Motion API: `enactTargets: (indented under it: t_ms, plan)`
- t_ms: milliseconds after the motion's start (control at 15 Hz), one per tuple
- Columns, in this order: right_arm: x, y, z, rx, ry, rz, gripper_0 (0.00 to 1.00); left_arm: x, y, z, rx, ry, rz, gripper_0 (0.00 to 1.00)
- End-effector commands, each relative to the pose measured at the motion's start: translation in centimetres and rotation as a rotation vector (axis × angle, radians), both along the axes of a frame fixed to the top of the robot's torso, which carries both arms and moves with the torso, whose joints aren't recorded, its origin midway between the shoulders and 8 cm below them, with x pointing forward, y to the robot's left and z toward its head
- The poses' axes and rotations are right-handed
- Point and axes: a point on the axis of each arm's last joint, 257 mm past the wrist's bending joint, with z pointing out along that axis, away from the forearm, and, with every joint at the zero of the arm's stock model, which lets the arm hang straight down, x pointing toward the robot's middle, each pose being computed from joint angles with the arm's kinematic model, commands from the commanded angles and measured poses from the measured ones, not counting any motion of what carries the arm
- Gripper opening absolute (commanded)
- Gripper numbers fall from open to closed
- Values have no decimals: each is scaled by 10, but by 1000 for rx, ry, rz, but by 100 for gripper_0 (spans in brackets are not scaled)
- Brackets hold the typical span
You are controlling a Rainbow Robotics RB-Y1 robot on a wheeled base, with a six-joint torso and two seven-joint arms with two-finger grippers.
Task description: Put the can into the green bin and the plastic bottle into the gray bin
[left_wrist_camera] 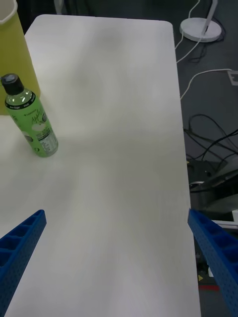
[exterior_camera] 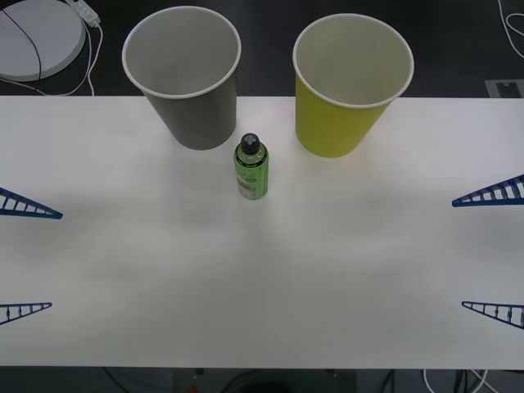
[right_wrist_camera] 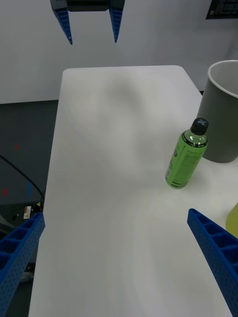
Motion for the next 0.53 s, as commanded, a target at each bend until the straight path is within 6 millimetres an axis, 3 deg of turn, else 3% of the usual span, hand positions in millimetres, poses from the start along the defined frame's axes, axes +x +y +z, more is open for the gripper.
enactTargets:
  t_ms: [67, 533]
  plan:
    - [0, 0, 0, 0, 0, 0, 100, 12, 6, 0, -61, 16, 66, 100]
    - [0, 0, 0, 0, 0, 0, 100, 37, 1, -25, -189, 38, 236, 100]
